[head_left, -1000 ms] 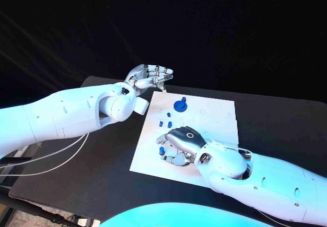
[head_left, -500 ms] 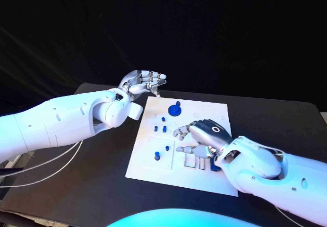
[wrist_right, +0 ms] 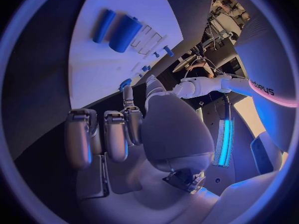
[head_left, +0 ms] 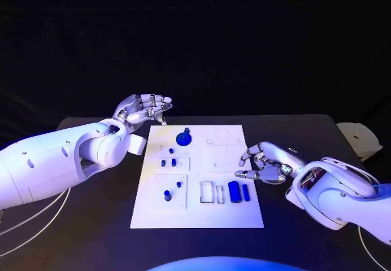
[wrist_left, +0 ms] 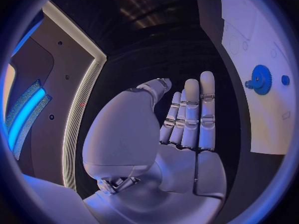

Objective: Assemble the parts on the task board

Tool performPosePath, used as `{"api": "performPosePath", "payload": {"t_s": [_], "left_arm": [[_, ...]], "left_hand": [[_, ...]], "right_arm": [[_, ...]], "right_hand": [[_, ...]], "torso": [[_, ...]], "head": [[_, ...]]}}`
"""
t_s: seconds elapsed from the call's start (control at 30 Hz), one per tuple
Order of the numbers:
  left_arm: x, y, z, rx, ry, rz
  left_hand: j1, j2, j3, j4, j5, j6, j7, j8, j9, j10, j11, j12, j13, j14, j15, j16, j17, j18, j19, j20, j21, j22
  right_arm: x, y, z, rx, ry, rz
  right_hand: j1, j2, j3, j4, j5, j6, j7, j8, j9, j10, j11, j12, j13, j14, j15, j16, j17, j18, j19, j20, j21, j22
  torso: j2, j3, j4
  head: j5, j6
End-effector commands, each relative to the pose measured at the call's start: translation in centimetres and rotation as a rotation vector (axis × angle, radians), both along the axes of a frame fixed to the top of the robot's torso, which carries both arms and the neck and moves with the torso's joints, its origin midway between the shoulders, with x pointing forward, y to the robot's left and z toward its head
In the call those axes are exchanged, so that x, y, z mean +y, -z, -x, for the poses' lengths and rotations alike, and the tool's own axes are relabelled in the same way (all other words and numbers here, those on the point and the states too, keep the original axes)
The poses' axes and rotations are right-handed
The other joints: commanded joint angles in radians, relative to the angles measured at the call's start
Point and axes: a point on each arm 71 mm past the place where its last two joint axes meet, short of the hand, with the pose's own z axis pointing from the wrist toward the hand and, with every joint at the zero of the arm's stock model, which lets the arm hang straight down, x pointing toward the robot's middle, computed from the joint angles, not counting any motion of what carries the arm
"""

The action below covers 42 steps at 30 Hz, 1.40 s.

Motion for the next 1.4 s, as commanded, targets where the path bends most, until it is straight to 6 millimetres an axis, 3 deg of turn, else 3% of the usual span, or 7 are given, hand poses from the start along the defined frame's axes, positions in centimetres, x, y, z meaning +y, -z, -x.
{"api": "performPosePath", "payload": {"t_s": [0.03, 0.13, 0.33, 0.5, 0.6, 0.83, 1.4], "left_arm": [[-0.2, -0.1, 0.1, -0.007, 0.017, 0.009], [-0.2, -0.1, 0.1, -0.007, 0.018, 0.009], [-0.2, -0.1, 0.1, -0.006, 0.018, 0.009], [-0.1, -0.1, 0.1, -0.006, 0.017, 0.009], [-0.1, -0.1, 0.2, -0.006, 0.018, 0.009], [-0.1, -0.1, 0.2, -0.006, 0.017, 0.009], [0.2, -0.1, 0.3, -0.004, 0.014, 0.007]], "left_hand": [[-0.001, 0.003, 0.001, -0.005, -0.001, -0.007, 0.026, 0.005, 0.000, -0.007, 0.000, 0.003, 0.001, -0.007, 0.000, 0.000, -0.001, 0.006, -0.009, 0.000, -0.004, 0.000], [-0.001, 0.003, 0.001, -0.005, -0.001, -0.007, 0.026, 0.005, 0.000, -0.007, 0.000, 0.003, 0.001, -0.007, 0.000, 0.000, -0.001, 0.006, -0.009, 0.000, -0.004, 0.000], [-0.001, 0.003, 0.001, -0.005, -0.001, -0.007, 0.026, 0.005, 0.000, -0.007, 0.000, 0.003, 0.001, -0.007, 0.000, 0.000, -0.001, 0.006, -0.009, 0.000, -0.004, 0.000], [-0.001, 0.003, 0.001, -0.005, -0.001, -0.007, 0.026, 0.005, 0.000, -0.007, 0.000, 0.003, 0.001, -0.007, 0.000, 0.000, -0.001, 0.006, -0.009, 0.000, -0.004, 0.000], [-0.001, 0.003, 0.001, -0.005, -0.001, -0.007, 0.026, 0.005, 0.000, -0.007, 0.000, 0.003, 0.001, -0.007, 0.000, 0.000, -0.001, 0.006, -0.009, 0.000, -0.004, 0.000], [-0.001, 0.003, 0.001, -0.005, -0.001, -0.007, 0.026, 0.005, 0.000, -0.007, 0.000, 0.003, 0.001, -0.007, 0.000, 0.000, -0.001, 0.006, -0.009, 0.000, -0.004, 0.000], [-0.003, 0.003, 0.001, -0.006, -0.001, -0.008, 0.026, 0.007, 0.000, -0.009, 0.000, 0.007, 0.002, -0.007, 0.000, 0.001, -0.002, 0.006, -0.010, 0.000, -0.003, 0.001]], "right_arm": [[-0.7, 1.1, 0.7, 0.105, 0.086, 0.063], [-0.6, 1.6, 1.3, 0.113, 0.108, 0.101], [0.1, 2.9, 1.9, 0.126, 0.129, 0.150], [0.8, 3.7, 1.9, 0.129, 0.132, 0.164], [1.1, 4.0, 1.8, 0.124, 0.128, 0.177], [1.9, 4.3, 1.6, 0.110, 0.107, 0.198], [3.5, 6.3, 1.7, 0.114, 0.049, 0.274]], "right_hand": [[-0.017, 0.002, -0.016, 0.001, 0.014, -0.008, 0.000, 0.009, 0.006, 0.011, 0.001, 0.022, 0.072, 0.086, 0.000, 0.008, 0.167, -0.023, 0.089, 0.002, 0.023, 0.240], [-0.041, 0.008, -0.040, 0.002, 0.019, -0.013, 0.000, 0.018, 0.012, 0.023, 0.001, 0.043, 0.102, 0.088, 0.000, 0.013, 0.180, -0.026, 0.093, 0.003, 0.041, 0.246], [-0.061, 0.015, -0.064, 0.003, 0.011, -0.018, -0.001, 0.027, 0.018, 0.029, 0.001, 0.052, 0.117, 0.091, 0.001, 0.017, 0.192, -0.029, 0.097, 0.004, 0.058, 0.252], [-0.063, 0.016, -0.066, 0.002, 0.012, -0.019, -0.001, 0.028, 0.019, 0.029, 0.001, 0.052, 0.117, 0.091, 0.001, 0.018, 0.193, -0.031, 0.099, 0.004, 0.067, 0.255], [-0.063, 0.018, -0.067, 0.002, 0.013, -0.019, -0.001, 0.029, 0.019, 0.028, 0.001, 0.052, 0.118, 0.091, 0.001, 0.019, 0.195, -0.032, 0.100, 0.004, 0.070, 0.256], [-0.062, 0.020, -0.068, 0.002, 0.015, -0.019, -0.001, 0.030, 0.019, 0.027, 0.002, 0.050, 0.116, 0.091, 0.001, 0.019, 0.197, -0.033, 0.100, 0.004, 0.073, 0.257], [-0.068, 0.025, -0.077, 0.003, 0.016, -0.019, -0.001, 0.034, 0.022, 0.024, 0.002, 0.048, 0.115, 0.091, 0.001, 0.020, 0.197, -0.033, 0.101, 0.004, 0.078, 0.259]], "torso": [[-0.004, 0.0010, -0.0081], [-0.005, 0.0011, -0.0092], [-0.003, -0.0003, -0.0053], [-0.003, 0.0005, -0.0058], [-0.003, -0.0002, -0.0046], [-0.003, 0.0001, -0.0086], [-0.003, 0.0006, -0.0077]], "head": [[-0.018, -0.004], [-0.024, -0.009], [-0.031, -0.016], [-0.022, -0.020], [-0.022, -0.024], [-0.020, -0.028], [-0.010, -0.041]]}}
